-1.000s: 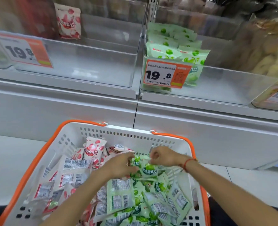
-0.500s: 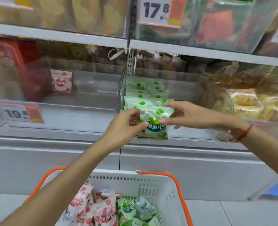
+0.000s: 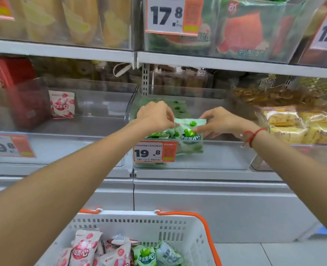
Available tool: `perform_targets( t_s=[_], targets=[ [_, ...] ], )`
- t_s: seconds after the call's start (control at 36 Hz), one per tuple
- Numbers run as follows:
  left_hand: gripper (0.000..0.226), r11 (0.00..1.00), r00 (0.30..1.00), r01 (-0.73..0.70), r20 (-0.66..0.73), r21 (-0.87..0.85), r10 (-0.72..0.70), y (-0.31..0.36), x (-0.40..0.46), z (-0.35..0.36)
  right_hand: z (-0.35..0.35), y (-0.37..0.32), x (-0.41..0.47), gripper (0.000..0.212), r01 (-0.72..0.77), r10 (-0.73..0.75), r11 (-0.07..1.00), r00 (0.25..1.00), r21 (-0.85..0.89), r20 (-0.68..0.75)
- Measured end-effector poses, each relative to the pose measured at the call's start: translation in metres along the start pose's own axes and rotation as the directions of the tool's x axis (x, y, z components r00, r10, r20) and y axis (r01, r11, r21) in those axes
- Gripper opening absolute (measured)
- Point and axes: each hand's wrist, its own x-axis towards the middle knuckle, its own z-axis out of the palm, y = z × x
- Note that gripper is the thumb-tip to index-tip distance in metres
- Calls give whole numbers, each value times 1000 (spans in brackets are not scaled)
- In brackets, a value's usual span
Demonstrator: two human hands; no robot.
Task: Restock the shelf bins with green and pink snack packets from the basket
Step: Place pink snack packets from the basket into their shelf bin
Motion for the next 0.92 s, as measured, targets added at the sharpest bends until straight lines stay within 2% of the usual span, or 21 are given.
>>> perform_targets(
  t_s=[0.11,0.22,0.31,0.36,0.42,0.47,0.56,0.64,0.72,0.78,0.83,0.92],
  targets=[
    [11,988,998,70,-2,135,-71,-3,2,8,23,6,11,38,8,-10,996,1000,-88,-21],
    [19,988,996,88,-12,129,-87,-2,0,11,29,1,13,43,-13,8,995,999,-95,-49],
    [28,992,997,79,-5,95,-79,-1,-4,9,26,0,10,62,-63,58,995,996,-77,-65],
    [37,994,997,68,-46,83,-64,-1,-13,6,22,0,1,66,-64,55,994,993,-87,-109],
    [37,998,988,22,-152,52,-14,0,-28,1,18,0,-14,59,0,-35,988,974,-157,-223],
    [32,999,959,-33,-282,0,32,0,-47,0,17,-1,-35,44,111,-171,977,919,-183,-355],
    [21,993,915,-78,-401,-87,37,-1,-81,1,30,-5,-68,23,287,-323,947,847,-147,-423],
    [18,989,918,-54,-397,-140,-6,-8,-113,13,55,-5,-91,13,334,-349,937,888,-101,-299],
    [15,977,943,36,-315,-212,-103,-24,-144,36,92,6,-97,22,279,-284,957,956,-74,-67],
    [14,958,958,111,-229,-265,-174,-39,-162,55,119,18,-96,25,238,-234,970,970,-48,72],
    [13,946,967,185,-124,-266,-224,-57,-178,76,147,32,-94,21,178,-166,984,959,-29,230],
    [16,939,957,289,78,-186,-279,-90,-201,105,193,52,-92,10,101,-66,994,889,-53,452]
  ],
)
